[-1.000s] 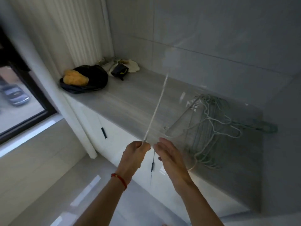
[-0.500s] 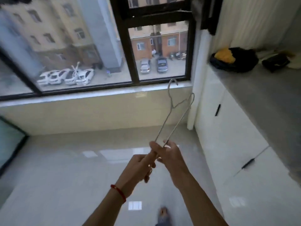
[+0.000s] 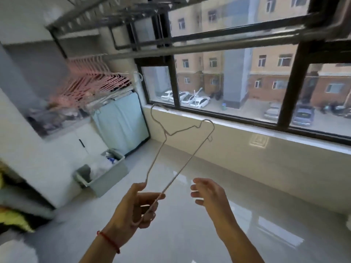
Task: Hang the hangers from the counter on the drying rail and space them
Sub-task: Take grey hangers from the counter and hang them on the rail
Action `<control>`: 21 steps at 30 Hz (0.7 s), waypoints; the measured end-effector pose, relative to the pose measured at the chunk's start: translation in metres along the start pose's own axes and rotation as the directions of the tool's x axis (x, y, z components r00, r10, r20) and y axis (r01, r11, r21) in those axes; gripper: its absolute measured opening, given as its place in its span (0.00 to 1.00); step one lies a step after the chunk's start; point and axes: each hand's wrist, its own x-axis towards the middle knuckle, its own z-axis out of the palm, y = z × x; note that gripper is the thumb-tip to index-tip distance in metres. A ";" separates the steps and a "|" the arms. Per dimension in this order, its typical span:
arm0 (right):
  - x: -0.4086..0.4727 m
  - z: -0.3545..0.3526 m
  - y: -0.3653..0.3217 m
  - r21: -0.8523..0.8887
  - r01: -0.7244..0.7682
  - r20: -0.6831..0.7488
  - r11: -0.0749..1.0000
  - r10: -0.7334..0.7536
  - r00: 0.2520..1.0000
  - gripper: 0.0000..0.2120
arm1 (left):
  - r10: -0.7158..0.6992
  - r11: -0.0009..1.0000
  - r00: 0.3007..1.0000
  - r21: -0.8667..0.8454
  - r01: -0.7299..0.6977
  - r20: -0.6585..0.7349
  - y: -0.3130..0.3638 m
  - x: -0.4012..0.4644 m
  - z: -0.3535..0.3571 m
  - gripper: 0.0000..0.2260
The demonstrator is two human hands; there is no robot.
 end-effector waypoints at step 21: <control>0.123 0.326 -0.029 -0.059 0.191 0.019 0.980 -0.190 0.982 0.06 | 0.302 0.941 0.946 0.197 -0.275 -0.119 0.266 0.108 -0.263 0.27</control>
